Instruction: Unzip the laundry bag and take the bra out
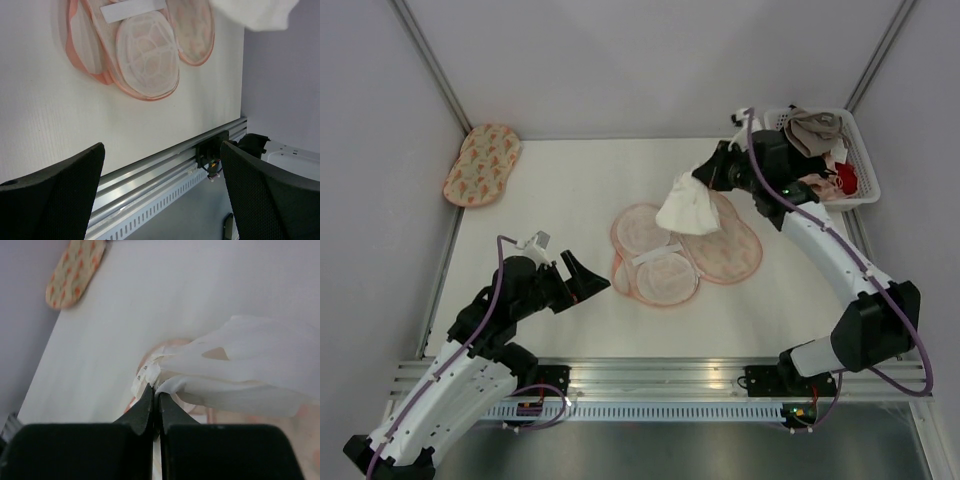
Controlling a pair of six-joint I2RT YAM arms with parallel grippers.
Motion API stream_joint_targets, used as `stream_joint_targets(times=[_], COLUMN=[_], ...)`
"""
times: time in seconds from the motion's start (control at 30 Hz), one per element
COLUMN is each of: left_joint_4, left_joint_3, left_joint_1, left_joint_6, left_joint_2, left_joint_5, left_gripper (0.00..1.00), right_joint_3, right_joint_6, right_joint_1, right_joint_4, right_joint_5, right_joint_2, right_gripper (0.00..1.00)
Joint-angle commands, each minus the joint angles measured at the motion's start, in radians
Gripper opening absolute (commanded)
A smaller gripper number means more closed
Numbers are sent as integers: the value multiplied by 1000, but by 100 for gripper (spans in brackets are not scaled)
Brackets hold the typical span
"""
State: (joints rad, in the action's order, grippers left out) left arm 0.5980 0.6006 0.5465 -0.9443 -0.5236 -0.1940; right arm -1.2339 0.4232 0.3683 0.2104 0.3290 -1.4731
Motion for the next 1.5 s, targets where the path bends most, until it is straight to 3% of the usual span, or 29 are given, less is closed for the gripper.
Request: stream_joint_targets(times=[0.0, 0.2, 0.3, 0.47, 0.63, 0.67, 0.7, 0.77, 0.83, 0.9, 1.0, 1.23, 1.33, 1.47], left_joint_4=[0, 3, 16, 43, 48, 49, 51, 52, 54, 52, 49, 19, 16, 16], left_joint_3=[8, 18, 39, 73, 82, 82, 79, 77, 76, 74, 71, 45, 38, 22], left_joint_1=[0, 0, 0, 0, 0, 0, 0, 0, 0, 0, 0, 0, 0, 1], left_joint_6=[2, 2, 4, 6, -1, -1, -1, 1, 4, 6, 12, 15, 18, 12], left_joint_2=[-1, -7, -13, -23, -23, -19, -16, -16, -9, -6, -6, 2, 5, 30], left_joint_5=[-13, -21, -19, -12, -8, -10, -10, -13, -13, -15, -16, -48, -61, -74], left_gripper=[100, 100, 100, 100, 100, 100, 100, 100, 100, 100, 100, 100, 100, 100], right_joint_3=[-128, -317, -395, -605, -576, -537, -520, -498, -486, -452, -360, -141, 75, 391], right_joint_6=[9, 107, 178, 223, 281, 295, 299, 289, 227, 180, 115, 26, 90, 198], right_joint_1=[-113, -431, -572, -658, -681, -683, -683, -683, -669, -652, -602, -415, -309, -287], right_joint_4=[67, 12, -38, 41, 109, 106, 110, 127, 139, 133, 115, 254, 256, 231], right_joint_5=[-209, -323, -367, -332, -301, -323, -323, -364, -419, -462, -525, -532, -556, -483], right_joint_2=[51, -44, -178, -446, -619, -619, -615, -577, -488, -402, -151, 158, 307, 456], right_gripper=[0, 1, 0, 0, 1, 6, 19, 59, 73, 98, 98, 98, 98, 98])
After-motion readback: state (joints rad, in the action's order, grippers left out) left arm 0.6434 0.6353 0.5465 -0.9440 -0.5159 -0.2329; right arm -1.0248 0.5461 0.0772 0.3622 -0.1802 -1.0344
